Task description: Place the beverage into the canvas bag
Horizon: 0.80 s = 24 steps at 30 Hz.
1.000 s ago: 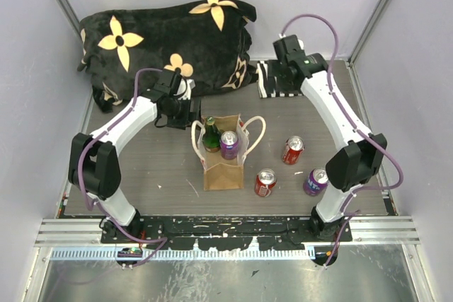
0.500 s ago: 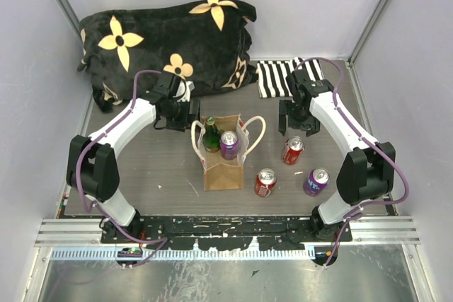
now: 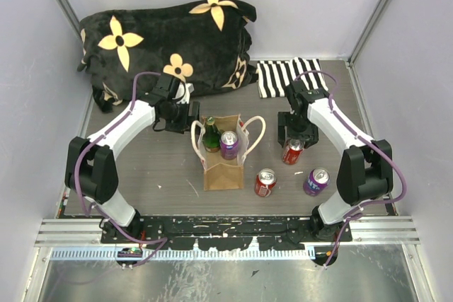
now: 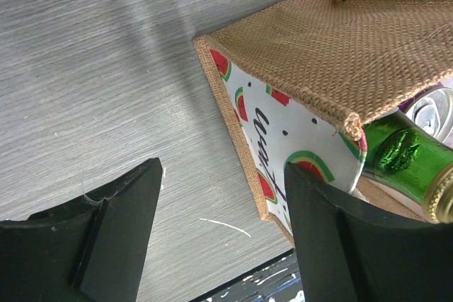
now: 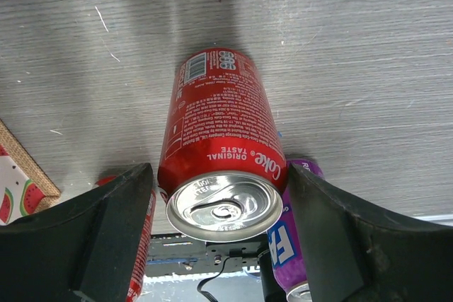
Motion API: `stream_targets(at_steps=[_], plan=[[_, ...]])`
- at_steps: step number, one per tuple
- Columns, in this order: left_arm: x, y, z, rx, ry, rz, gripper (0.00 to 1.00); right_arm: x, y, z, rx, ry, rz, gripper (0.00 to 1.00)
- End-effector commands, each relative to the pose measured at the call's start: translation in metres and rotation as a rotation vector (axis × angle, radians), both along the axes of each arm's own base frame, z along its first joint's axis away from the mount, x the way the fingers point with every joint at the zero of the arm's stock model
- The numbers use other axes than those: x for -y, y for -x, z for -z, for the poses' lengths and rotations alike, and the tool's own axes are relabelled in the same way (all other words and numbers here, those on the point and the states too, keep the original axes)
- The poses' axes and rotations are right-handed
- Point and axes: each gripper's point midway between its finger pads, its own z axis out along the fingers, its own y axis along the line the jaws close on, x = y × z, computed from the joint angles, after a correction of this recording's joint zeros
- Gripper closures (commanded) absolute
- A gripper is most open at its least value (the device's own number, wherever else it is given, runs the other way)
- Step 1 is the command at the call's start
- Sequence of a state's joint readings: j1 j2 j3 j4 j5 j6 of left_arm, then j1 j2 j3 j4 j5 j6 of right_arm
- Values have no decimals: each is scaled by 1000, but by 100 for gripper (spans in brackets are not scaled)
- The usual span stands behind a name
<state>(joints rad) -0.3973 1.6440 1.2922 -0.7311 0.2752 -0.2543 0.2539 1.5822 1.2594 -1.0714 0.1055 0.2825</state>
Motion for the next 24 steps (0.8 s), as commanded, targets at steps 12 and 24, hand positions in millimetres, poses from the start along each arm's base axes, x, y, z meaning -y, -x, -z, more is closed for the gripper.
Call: stream_targets(at_steps=[12, 24], plan=[[4, 7, -10, 15, 24, 34, 23, 3, 2, -10, 41, 1, 3, 72], [0, 10, -12, 23, 17, 31, 23, -22, -85, -152, 362, -78, -31, 99]])
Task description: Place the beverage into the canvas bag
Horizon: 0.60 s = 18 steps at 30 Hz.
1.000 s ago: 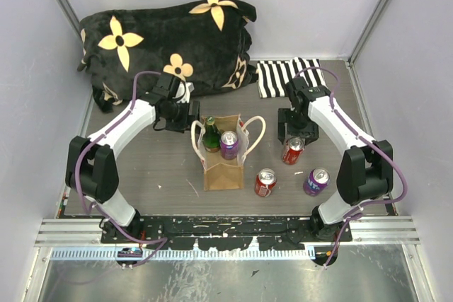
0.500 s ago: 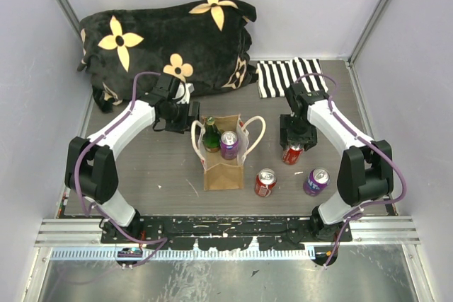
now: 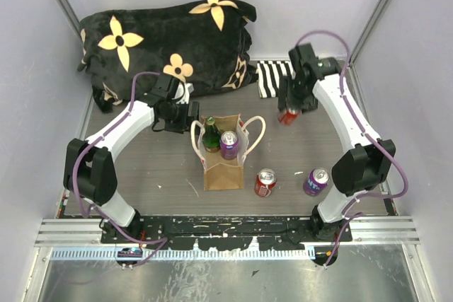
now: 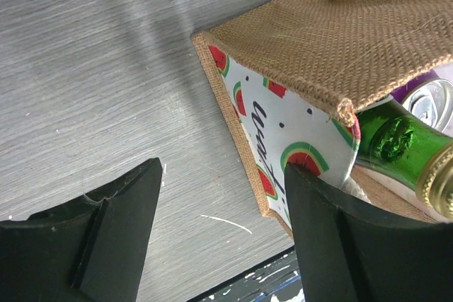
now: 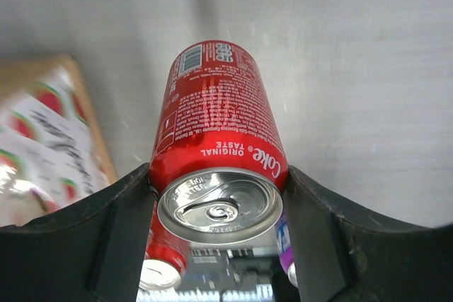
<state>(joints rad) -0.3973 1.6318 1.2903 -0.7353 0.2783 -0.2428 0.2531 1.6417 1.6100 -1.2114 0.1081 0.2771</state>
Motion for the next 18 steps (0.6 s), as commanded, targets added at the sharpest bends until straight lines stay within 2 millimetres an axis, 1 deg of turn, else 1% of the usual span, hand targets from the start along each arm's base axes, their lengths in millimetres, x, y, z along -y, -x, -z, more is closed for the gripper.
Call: stream_targets(at_steps=[1, 3, 5, 6, 7, 8, 10, 13, 14, 18], plan=[[0, 10, -8, 14, 15, 19, 23, -17, -45, -93, 255, -60, -40, 99], [-2, 12, -7, 14, 12, 19, 22, -34, -56, -120, 322, -94, -75, 99], [-3, 14, -7, 13, 10, 18, 22, -56, -62, -143, 381, -119, -123, 99], [-3, 14, -6, 14, 8, 19, 22, -70, -62, -154, 406, -132, -152, 99], [-4, 15, -6, 15, 6, 18, 22, -84, -62, -160, 418, -140, -180, 99], [-5, 16, -6, 16, 5, 18, 22, -102, -58, -168, 433, -153, -217, 99], [-5, 17, -7, 20, 4, 19, 22, -130, -50, -178, 459, -183, -264, 99], [-8, 19, -7, 21, -1, 18, 22, -166, -31, -179, 462, -226, -324, 99], [-8, 19, -6, 22, -2, 19, 22, -176, -22, -172, 441, -225, -343, 99], [-9, 22, -4, 16, -6, 19, 22, -208, 8, -169, 425, -236, -400, 99]])
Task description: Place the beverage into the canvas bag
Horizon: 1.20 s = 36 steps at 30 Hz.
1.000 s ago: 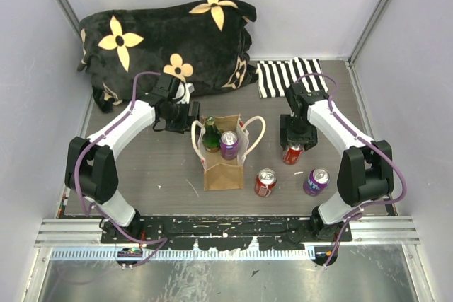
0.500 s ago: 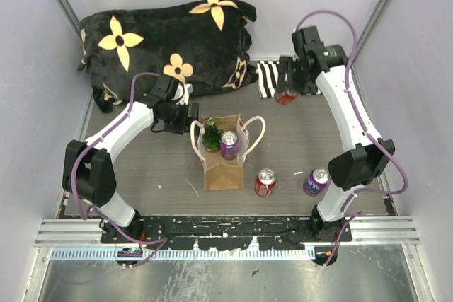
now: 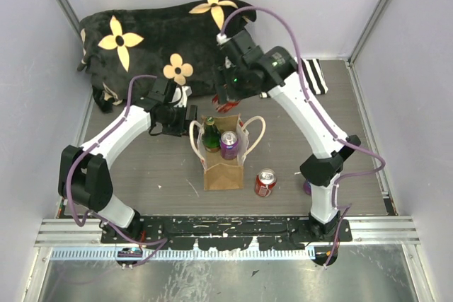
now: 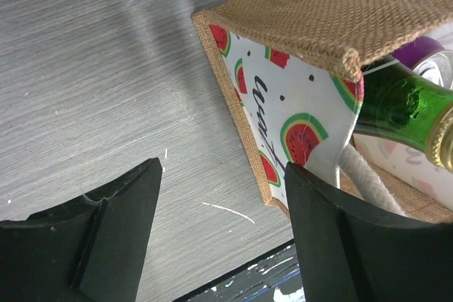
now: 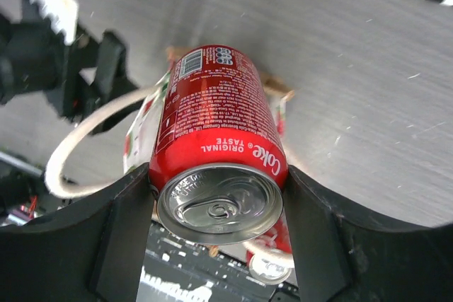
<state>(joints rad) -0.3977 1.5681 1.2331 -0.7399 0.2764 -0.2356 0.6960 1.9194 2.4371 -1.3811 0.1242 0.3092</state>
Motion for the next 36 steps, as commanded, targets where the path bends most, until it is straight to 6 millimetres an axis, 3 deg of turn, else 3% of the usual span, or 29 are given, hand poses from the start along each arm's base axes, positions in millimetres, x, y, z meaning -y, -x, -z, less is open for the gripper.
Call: stream_targets(at_steps=[1, 9, 14, 36], plan=[[-3, 8, -1, 7, -3, 14, 22, -24, 28, -28, 60, -71, -21, 99], [-1, 7, 0, -1, 2, 12, 22, -55, 75, 2, -26, -16, -106, 99], [-2, 9, 2, -5, 2, 13, 22, -60, 90, 22, -63, 31, -128, 99], [-2, 10, 0, -4, 1, 15, 22, -83, 84, 106, -136, 122, -184, 99]])
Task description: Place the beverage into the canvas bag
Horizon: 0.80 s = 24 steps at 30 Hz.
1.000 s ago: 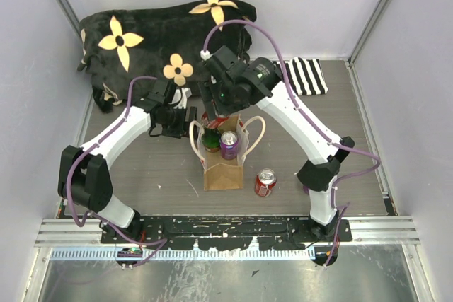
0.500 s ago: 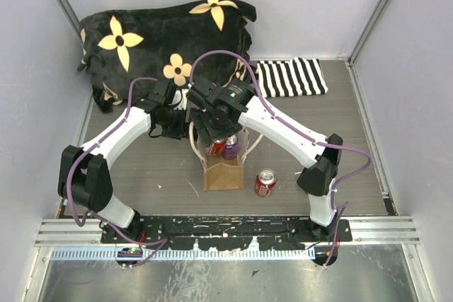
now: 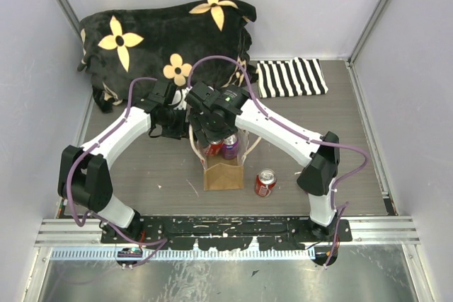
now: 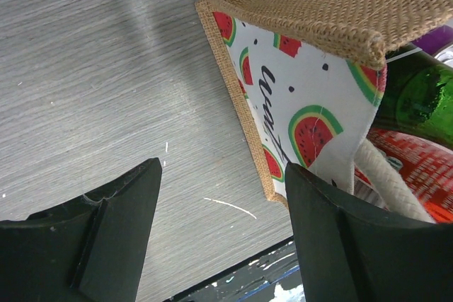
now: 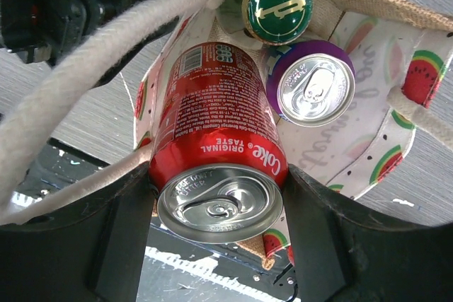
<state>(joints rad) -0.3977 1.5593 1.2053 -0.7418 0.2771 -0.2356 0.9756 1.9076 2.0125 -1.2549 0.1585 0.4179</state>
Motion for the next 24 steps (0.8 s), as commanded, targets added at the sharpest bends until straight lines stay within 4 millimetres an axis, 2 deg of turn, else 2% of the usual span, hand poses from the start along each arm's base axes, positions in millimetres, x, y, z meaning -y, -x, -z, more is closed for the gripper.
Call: stream_targets(at_steps=[1, 11, 24], plan=[[1, 2, -7, 16, 11, 15, 22, -14, -9, -6, 61, -63, -19, 99], [2, 0, -6, 11, 9, 11, 22, -24, -19, 12, 73, -49, -25, 99], [4, -4, -5, 11, 13, 8, 22, -24, -28, 50, 64, 42, -61, 99]])
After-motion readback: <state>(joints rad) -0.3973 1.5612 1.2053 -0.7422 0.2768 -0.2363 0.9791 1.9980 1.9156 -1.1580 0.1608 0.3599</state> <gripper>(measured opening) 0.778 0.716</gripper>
